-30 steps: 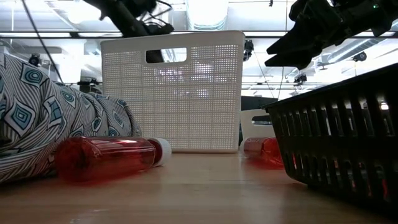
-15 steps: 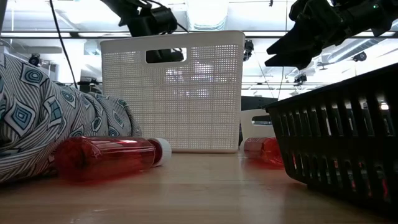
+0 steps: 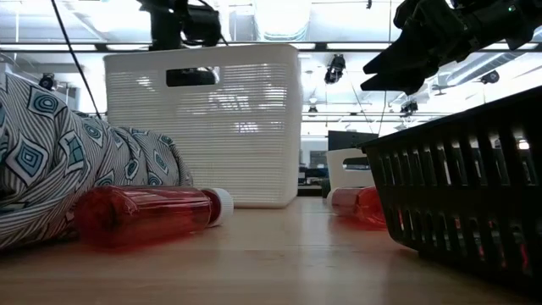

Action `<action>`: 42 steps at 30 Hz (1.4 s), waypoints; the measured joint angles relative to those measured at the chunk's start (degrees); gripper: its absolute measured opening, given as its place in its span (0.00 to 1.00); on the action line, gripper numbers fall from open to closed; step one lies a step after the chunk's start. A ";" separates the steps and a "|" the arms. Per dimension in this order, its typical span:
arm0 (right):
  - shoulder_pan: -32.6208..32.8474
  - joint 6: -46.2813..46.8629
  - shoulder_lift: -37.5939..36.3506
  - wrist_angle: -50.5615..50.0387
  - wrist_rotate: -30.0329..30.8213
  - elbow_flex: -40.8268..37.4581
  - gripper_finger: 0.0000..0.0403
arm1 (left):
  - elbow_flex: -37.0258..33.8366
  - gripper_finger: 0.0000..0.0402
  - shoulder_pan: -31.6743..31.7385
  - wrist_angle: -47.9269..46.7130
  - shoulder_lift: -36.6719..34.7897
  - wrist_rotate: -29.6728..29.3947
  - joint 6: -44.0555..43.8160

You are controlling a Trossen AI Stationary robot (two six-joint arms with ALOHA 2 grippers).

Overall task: Pick & place medical supplies in basket/bin
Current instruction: Adjust the large white bin, then put the dark green bandage into the small white bin

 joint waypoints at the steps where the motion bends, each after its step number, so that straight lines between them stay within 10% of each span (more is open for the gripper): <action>1: 0.00 0.00 0.00 0.00 0.01 0.00 0.77 | 0.00 0.01 0.03 -2.07 -0.41 -0.40 -1.34; 18: 0.00 0.00 0.00 0.00 -0.01 0.00 0.78 | -4.39 0.01 3.60 -15.06 -2.45 -6.27 -10.06; 42: 0.00 0.00 0.00 0.00 0.01 0.00 0.78 | -12.08 0.01 9.17 -9.22 -18.68 -7.43 -6.23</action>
